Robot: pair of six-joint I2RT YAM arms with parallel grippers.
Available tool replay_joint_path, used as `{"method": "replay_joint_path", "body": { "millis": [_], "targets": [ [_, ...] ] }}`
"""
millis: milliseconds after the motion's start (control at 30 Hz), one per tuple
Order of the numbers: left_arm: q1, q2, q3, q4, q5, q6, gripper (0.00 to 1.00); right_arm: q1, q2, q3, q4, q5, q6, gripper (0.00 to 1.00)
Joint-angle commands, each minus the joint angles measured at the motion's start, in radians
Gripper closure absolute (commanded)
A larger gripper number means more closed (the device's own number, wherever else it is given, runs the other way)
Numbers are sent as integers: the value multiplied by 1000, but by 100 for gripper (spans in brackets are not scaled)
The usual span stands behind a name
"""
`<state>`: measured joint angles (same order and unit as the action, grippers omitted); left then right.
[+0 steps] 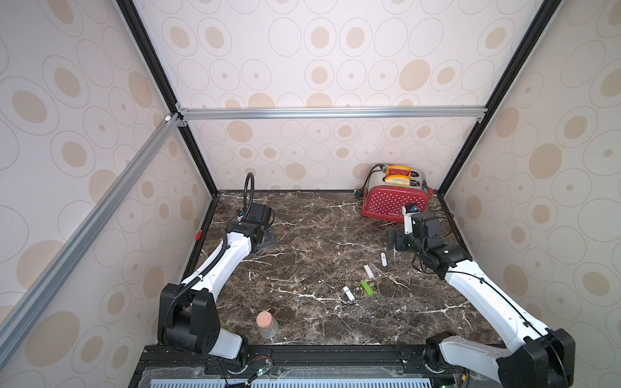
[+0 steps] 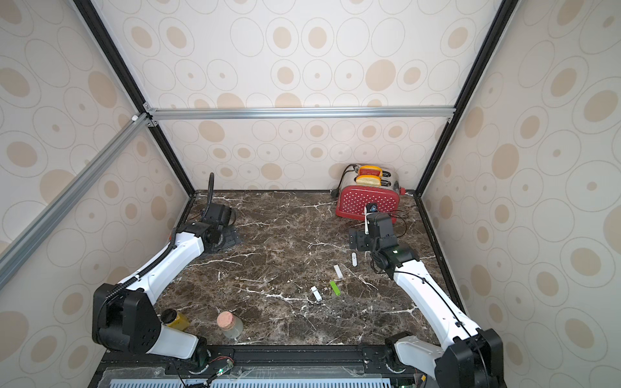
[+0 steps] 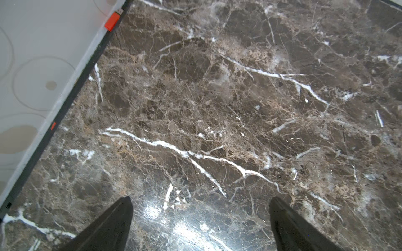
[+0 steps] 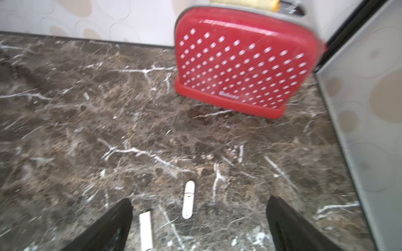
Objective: Close the usb drive cover
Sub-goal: Reset both arms
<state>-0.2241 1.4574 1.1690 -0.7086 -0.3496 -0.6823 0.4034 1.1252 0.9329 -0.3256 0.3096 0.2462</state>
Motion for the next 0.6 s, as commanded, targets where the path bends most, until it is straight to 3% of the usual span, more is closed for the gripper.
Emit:
{"method": "replay_joint_path", "body": {
  "millis": [0,133,233,367,567],
  "targets": [
    [5,-37,-23,66,-93,80,1,5,-27,-75,97,253,-162,0],
    [5,-51,-69,165,-143,114,1,-6,-4,-181,284,359,-309,0],
    [5,-122,-171,327,-195,162,1,-37,22,-250,408,437,-315,0],
    [7,-190,-301,545,-306,262,1,-92,54,-360,607,309,-352,0],
    [46,-175,-425,758,-330,398,1,-113,153,-459,821,206,-420,0]
  ]
}}
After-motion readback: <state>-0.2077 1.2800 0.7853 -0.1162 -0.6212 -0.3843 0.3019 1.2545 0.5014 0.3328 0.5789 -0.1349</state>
